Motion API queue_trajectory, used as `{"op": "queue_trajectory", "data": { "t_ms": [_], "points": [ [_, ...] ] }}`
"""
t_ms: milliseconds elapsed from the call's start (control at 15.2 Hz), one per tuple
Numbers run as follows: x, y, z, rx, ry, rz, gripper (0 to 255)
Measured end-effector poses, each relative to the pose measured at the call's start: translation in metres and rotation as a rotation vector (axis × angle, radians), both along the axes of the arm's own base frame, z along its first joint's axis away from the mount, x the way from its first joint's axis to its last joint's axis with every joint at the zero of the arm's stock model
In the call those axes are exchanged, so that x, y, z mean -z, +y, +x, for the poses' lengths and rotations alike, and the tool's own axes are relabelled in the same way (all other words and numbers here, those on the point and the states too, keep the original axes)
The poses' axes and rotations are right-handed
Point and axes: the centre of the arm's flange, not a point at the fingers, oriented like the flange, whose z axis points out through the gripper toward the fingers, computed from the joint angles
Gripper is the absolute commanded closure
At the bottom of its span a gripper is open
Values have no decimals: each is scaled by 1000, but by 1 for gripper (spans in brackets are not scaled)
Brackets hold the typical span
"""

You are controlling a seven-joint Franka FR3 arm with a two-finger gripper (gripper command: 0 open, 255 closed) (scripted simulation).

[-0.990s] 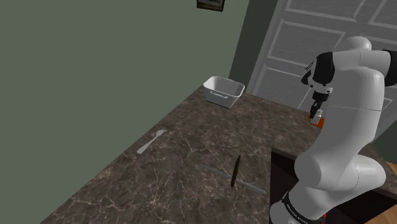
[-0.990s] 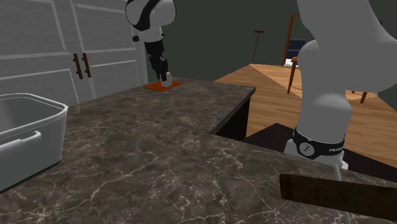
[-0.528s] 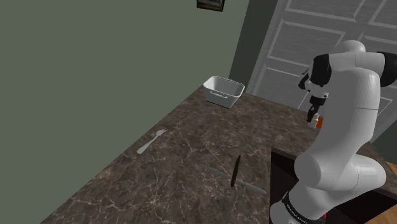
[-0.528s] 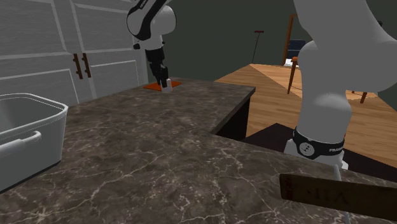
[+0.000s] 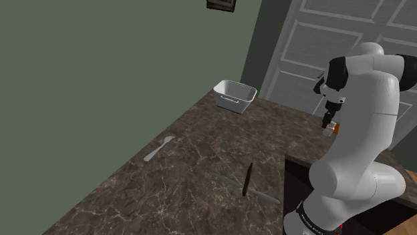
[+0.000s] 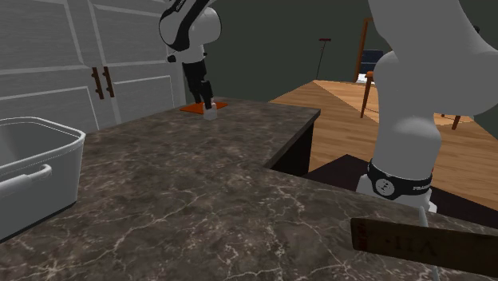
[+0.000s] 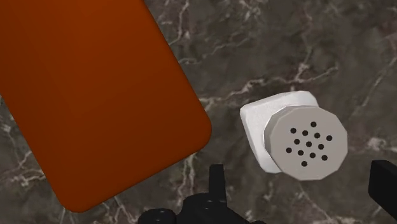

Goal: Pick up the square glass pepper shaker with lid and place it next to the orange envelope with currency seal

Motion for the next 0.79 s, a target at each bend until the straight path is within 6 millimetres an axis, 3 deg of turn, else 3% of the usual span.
{"op": "queue_trajectory", "data": {
  "t_ms": [198, 528, 792],
  "points": [
    [0, 0, 0, 0, 0, 0, 0],
    [-44, 1, 9, 0, -1, -1, 0],
    [-49, 2, 9, 0, 0, 0, 0]
  ]
}}
